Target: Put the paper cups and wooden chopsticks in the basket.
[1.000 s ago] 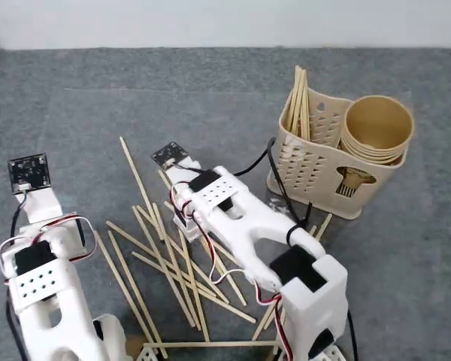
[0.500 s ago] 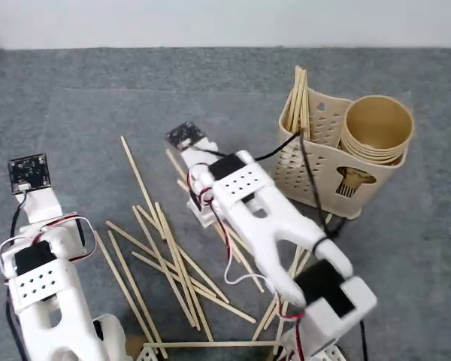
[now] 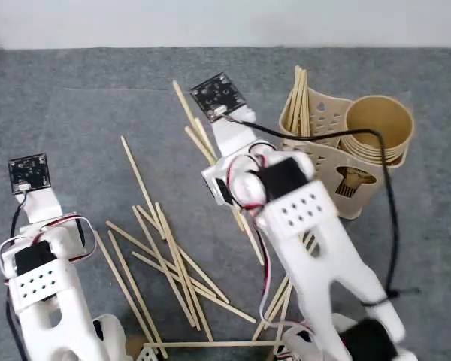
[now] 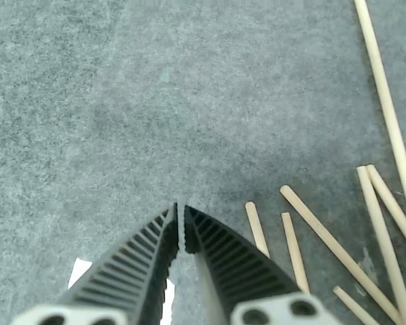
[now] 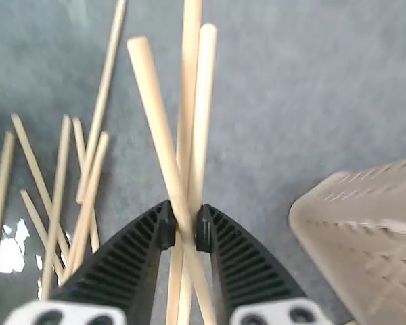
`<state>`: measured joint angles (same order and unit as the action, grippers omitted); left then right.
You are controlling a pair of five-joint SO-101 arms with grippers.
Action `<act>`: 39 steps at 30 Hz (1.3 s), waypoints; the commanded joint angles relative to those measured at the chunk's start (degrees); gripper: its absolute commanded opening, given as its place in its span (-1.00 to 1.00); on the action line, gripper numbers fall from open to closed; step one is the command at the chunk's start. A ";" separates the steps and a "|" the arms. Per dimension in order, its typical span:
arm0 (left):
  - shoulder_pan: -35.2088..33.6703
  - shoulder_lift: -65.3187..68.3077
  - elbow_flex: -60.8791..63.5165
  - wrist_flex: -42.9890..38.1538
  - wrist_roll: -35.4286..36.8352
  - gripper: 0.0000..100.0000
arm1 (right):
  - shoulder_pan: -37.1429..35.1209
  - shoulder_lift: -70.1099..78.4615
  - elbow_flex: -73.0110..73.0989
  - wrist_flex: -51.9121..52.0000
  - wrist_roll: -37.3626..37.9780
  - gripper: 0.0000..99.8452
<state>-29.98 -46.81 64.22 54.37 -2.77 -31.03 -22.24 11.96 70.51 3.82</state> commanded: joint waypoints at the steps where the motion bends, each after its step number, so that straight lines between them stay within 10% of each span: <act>1: 0.00 -1.32 -0.40 -1.14 -0.35 -0.97 | 0.84 -6.90 -2.81 -0.04 0.70 -0.99; 19: 0.00 -1.32 -0.40 -1.14 -0.35 -0.97 | 14.55 -2.77 -31.74 -6.81 0.62 -0.99; 39: 0.00 -1.32 -0.40 -1.14 -0.35 -0.97 | 26.07 -5.23 -8.97 -35.12 0.62 -0.99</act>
<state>-29.98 -46.81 64.22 54.37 -2.77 -6.68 -24.00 -5.19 43.78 3.82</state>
